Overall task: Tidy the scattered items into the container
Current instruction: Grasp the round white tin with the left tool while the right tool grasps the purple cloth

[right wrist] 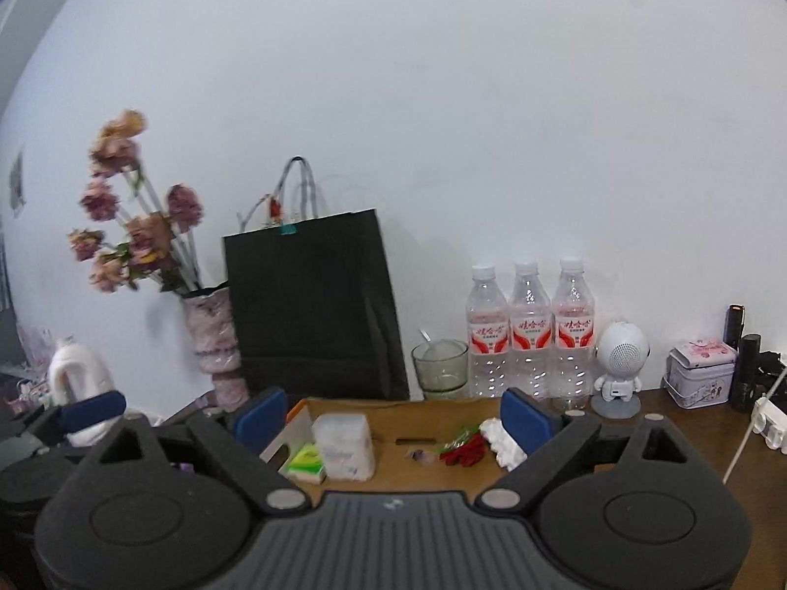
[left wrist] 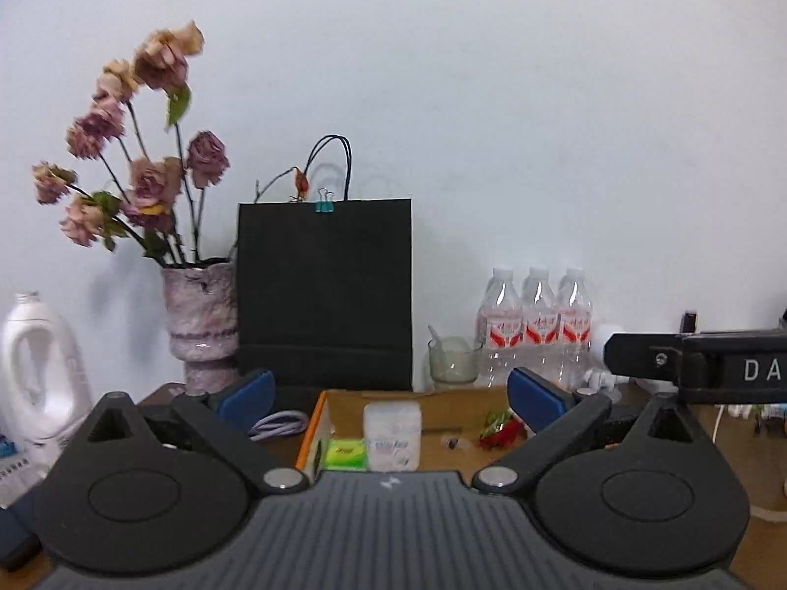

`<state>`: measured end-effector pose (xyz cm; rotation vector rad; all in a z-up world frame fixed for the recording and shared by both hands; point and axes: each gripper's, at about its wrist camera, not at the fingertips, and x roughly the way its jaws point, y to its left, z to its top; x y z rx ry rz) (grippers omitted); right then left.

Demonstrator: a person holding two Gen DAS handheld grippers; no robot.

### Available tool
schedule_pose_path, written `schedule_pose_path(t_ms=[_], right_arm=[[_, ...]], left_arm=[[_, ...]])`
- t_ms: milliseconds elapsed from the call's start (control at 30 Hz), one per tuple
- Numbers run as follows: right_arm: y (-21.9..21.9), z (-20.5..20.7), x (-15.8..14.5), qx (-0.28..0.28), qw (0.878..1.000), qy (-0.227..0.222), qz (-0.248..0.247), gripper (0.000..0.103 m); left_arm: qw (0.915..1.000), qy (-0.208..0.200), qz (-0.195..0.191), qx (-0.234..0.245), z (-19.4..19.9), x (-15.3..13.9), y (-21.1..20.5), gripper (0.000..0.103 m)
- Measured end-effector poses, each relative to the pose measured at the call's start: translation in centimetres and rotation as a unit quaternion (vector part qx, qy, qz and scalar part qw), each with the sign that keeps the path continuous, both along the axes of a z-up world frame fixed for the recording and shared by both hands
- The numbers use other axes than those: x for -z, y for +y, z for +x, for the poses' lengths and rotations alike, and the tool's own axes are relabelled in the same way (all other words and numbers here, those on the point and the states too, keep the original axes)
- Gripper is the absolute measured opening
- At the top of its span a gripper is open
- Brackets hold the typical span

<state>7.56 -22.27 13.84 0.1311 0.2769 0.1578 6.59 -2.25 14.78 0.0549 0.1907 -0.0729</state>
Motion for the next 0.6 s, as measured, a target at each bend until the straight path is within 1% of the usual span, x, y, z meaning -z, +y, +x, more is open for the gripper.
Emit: schedule_pose_path(t_ms=[67,100,200,233,267,333,400,467,533,600], right_arm=[[0.5,-2.3,0.7,0.0,1.0,-0.002,-0.015,0.094],[0.8,-3.6,1.2,-0.003,1.0,-0.002,-0.025,0.094],[1.7,-8.0,3.0,-0.007,0.999,-0.004,-0.047,0.094],[2.0,-9.5,3.7,-0.006,0.999,-0.004,-0.047,0.096],[2.2,-11.0,4.4,-0.007,0.999,-0.003,-0.045,0.097],[2.5,-14.1,5.7,-0.006,0.999,0.003,-0.037,0.1],[3.0,-16.9,7.2,-0.013,0.999,0.014,-0.033,0.1],[3.4,-19.6,8.5,-0.015,0.999,0.023,-0.029,0.1],[3.8,-22.4,9.5,-0.022,0.999,0.014,-0.046,0.1],[4.0,-24.9,10.1,-0.015,0.998,0.006,-0.06,0.1]], left_arm=[[0.9999,0.003,0.013,0.001,-2.3,0.8,0.3,0.103],[0.9999,0.004,0.013,0.002,-3.6,1.2,0.6,0.103],[0.9998,0.012,-0.008,0.011,-7.6,2.9,1.8,0.103],[0.9998,0.011,-0.017,0.008,-9.0,3.5,2.2,0.103],[0.9997,0.014,-0.022,-0.001,-10.3,4.1,2.4,0.103],[0.9996,0.014,-0.024,0.004,-13.0,5.3,2.9,0.103],[0.9995,0.022,-0.023,-0.001,-15.4,6.4,3.3,0.103],[0.9991,0.022,-0.035,-0.004,-17.7,7.4,4.0,0.103],[0.9984,0.035,-0.043,-0.011,-19.6,8.3,4.8,0.103],[0.9974,0.041,-0.057,-0.017,-21.5,9.3,5.7,0.103]])
